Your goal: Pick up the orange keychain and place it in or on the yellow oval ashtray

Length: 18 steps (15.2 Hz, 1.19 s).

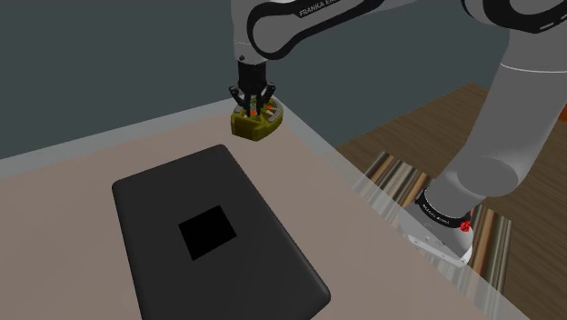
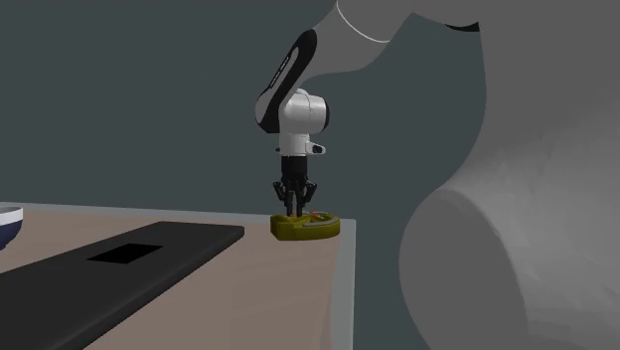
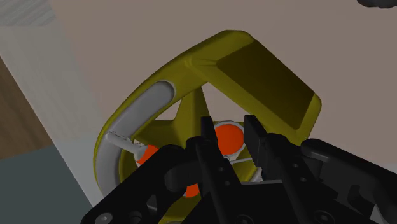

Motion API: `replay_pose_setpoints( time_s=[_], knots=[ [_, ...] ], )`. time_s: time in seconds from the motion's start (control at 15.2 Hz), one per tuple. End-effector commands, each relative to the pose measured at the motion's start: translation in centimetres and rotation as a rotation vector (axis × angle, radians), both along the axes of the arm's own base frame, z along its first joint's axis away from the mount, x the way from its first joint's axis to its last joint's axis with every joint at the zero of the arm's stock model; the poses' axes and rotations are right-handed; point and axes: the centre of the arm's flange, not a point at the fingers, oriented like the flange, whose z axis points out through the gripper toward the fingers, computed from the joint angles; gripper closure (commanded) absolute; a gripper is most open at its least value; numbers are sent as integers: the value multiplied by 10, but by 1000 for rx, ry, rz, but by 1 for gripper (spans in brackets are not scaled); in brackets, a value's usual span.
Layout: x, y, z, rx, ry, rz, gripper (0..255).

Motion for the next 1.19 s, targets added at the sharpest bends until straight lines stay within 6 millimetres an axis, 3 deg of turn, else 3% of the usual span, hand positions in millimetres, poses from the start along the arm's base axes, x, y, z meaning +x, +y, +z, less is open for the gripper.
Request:
replay_pose_setpoints(
  time_s=[0.0,0.53,0.59,0.92,1.12],
  knots=[
    [0,0,-8,0,-1,0,255],
    [0,0,-8,0,-1,0,255],
    [0,0,-8,0,-1,0,0],
    [0,0,-8,0,-1,0,0],
    [0,0,31,0,-1,0,0]
  ],
)
